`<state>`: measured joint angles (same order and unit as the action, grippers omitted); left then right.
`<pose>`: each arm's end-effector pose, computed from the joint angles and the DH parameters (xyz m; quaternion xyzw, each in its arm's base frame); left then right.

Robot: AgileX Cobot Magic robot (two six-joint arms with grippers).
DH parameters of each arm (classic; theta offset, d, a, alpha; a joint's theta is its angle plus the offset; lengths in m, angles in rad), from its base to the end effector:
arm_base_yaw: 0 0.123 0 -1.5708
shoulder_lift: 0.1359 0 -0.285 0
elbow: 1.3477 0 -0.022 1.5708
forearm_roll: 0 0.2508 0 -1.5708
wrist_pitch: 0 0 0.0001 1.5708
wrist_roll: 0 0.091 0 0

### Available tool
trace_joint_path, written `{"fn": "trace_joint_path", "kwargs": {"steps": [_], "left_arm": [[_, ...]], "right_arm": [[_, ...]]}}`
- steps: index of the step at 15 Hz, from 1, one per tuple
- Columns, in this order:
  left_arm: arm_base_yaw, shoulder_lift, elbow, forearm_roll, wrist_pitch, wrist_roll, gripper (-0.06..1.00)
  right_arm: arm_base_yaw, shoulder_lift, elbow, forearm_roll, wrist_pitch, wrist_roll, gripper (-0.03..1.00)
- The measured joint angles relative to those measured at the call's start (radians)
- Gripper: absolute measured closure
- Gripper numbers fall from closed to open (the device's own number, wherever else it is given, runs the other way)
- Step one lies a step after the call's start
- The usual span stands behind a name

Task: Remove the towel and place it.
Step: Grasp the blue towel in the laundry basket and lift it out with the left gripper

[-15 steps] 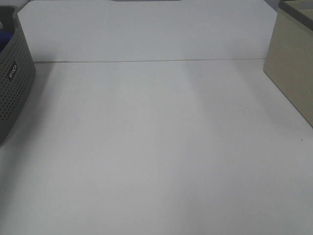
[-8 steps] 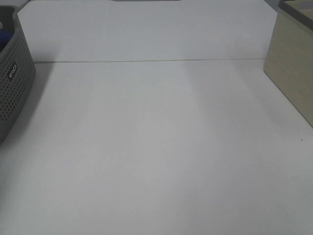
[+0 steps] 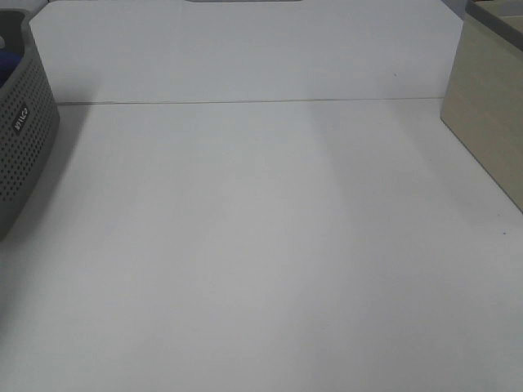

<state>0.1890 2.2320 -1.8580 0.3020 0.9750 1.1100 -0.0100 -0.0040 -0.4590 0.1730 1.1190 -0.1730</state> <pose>0.4664 0.1120 0.1889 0.4917 0.8465 0.2003 0.0389 -0.0041 0.0141 0.2623 -0.0754 0.8706 0.0422 0.4844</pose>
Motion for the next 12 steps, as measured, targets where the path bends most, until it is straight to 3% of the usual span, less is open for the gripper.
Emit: {"fn": "trace_joint_path", "kwargs": {"steps": [3, 6, 7, 9, 12], "left_arm": [[-0.009, 0.026, -0.028, -0.001, 0.034, -0.003, -0.01], [-0.006, 0.027, -0.028, 0.010, 0.066, -0.003, 0.51], [-0.006, 0.027, -0.028, 0.016, 0.066, -0.004, 0.72], [-0.006, 0.027, -0.028, 0.026, 0.066, -0.015, 0.92], [-0.006, 0.027, -0.028, 0.032, 0.065, -0.054, 0.94]], "right_arm": [[0.000, 0.000, 0.000, 0.000, 0.000, 0.000, 0.11], [0.000, 0.000, 0.000, 0.001, 0.000, 0.000, 0.11], [0.000, 0.000, 0.000, 0.001, 0.000, 0.000, 0.11], [0.000, 0.000, 0.000, 0.001, 0.000, 0.000, 0.11], [0.000, 0.000, 0.000, 0.001, 0.000, 0.000, 0.11]]}}
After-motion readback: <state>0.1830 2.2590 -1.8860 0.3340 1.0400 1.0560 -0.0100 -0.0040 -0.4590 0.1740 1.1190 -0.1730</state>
